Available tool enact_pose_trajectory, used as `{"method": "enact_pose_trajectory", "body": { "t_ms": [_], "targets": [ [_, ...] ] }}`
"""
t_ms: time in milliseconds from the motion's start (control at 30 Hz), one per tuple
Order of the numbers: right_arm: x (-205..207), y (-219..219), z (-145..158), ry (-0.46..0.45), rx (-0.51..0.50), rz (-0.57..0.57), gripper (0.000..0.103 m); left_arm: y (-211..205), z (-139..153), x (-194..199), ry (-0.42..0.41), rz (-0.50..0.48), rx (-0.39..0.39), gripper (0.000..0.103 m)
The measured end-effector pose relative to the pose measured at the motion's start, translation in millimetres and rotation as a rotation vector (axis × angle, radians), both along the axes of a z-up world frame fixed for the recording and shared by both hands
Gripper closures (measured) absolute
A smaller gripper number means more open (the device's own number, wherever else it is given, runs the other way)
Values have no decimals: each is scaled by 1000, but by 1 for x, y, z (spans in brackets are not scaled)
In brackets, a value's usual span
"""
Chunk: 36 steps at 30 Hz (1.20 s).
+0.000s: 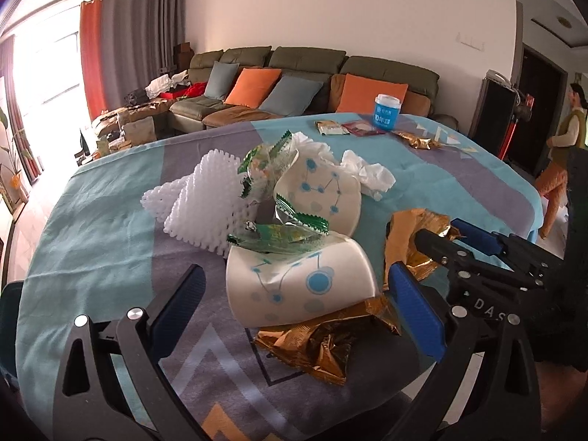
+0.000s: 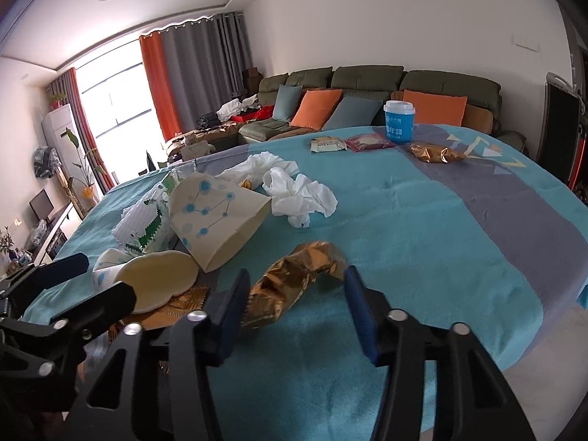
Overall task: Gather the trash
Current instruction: 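Grasp the gold foil wrapper with the right gripper while the left gripper grasps the white paper cup, then carry the paper cup and foil wrapper to the teal bin and release both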
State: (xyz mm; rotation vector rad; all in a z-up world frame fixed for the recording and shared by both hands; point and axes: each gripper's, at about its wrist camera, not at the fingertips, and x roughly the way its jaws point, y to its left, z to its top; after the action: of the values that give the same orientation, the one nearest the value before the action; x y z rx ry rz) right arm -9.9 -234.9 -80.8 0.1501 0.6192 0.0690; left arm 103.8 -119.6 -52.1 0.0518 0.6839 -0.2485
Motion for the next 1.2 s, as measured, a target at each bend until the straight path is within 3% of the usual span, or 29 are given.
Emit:
{"method": "enact_pose_trajectory", "body": {
  "t_ms": [167,300,433,833,1067,1200],
  "targets": [
    [-1,-2,-2,7,20,11,72,2,-6,7,32,18,-16,7],
    [-1,-2,-1,8,31,24,85,4,-9,10,48,8,-28,24],
    [-1,-1,-1,8,36,31,90,6,-7,7,39,-4,-55,23],
    [-10,1,22,-68,-12,10,93,24,19,-18,-87,5,-95,23],
    [-18,3,58,-188,-101,-14,93,52,37,-37,-175,73,-131,23],
    [-15,25,80,-258,-125,60,93,75,46,-48,-217,129,-142,23]
  ]
}}
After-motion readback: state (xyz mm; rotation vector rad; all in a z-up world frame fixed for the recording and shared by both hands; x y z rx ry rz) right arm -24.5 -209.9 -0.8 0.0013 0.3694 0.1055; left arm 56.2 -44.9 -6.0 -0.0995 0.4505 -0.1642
